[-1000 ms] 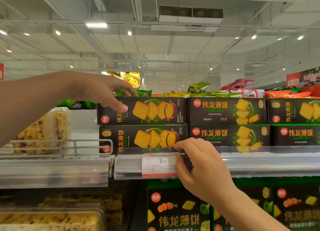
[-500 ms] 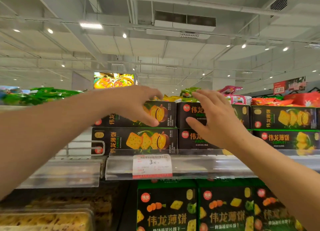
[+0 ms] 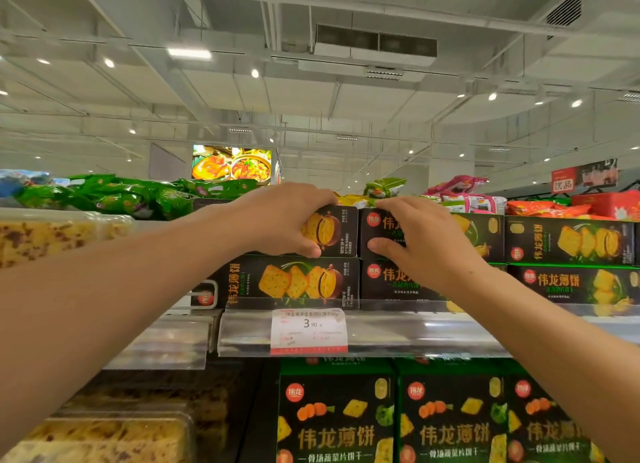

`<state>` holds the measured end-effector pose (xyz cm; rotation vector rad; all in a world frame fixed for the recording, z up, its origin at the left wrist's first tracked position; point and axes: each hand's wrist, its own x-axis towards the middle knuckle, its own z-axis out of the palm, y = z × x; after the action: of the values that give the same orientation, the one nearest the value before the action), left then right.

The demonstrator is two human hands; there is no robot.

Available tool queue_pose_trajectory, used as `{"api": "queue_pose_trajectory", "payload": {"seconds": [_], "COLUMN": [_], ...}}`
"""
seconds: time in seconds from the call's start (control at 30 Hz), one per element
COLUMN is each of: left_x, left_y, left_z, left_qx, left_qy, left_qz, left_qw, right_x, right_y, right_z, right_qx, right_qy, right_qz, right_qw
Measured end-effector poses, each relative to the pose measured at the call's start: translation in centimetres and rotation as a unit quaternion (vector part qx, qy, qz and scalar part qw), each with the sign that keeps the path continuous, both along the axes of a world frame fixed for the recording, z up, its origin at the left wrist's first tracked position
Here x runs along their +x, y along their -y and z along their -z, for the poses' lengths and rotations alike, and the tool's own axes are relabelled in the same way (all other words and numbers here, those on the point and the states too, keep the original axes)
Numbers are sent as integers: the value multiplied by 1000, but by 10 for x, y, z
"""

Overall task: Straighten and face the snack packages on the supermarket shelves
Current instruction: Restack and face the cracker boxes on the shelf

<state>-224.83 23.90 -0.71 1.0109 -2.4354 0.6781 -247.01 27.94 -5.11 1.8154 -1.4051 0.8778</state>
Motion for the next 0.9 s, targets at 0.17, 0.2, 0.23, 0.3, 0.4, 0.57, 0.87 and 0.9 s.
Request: {"api": "queue_pose_trajectory", "payload": {"seconds": [0.17, 0.2, 0.23, 0.3, 0.4, 0.57, 0.87, 0.9], "left_x": [-4, -7, -11, -25, -55, -83, -117, -124], "left_y": [-10, -15, -22, -34, -41, -40, -46, -48], "left_z": [5, 14, 28, 65, 127, 165, 173, 173], "left_qx": [-65, -108, -151, -219, -219, -166, -141, -137], "left_qy": [39, 23, -7, -46, -24, -20, -114, -134], "left_qz": [-49, -28, 19, 134, 159, 59, -27, -41], "left_qw": [996, 993, 988, 965, 962, 984, 983, 981], "right_x": [0, -1, -2, -11, -33, -79, -151, -157], "right_y": [-4, -7, -10, -17, -27, -41, -58, -57], "right_z": [4, 9, 16, 35, 75, 121, 141, 143], "right_qx": [14, 5, -17, -78, -90, -41, 8, 15], "right_qy": [-1, -4, -6, -4, 2, 36, 1, -12], "right_qz": [-29, -48, -72, -113, -105, -33, -16, -22], "right_qw": [999, 999, 997, 990, 990, 998, 1000, 1000]}}
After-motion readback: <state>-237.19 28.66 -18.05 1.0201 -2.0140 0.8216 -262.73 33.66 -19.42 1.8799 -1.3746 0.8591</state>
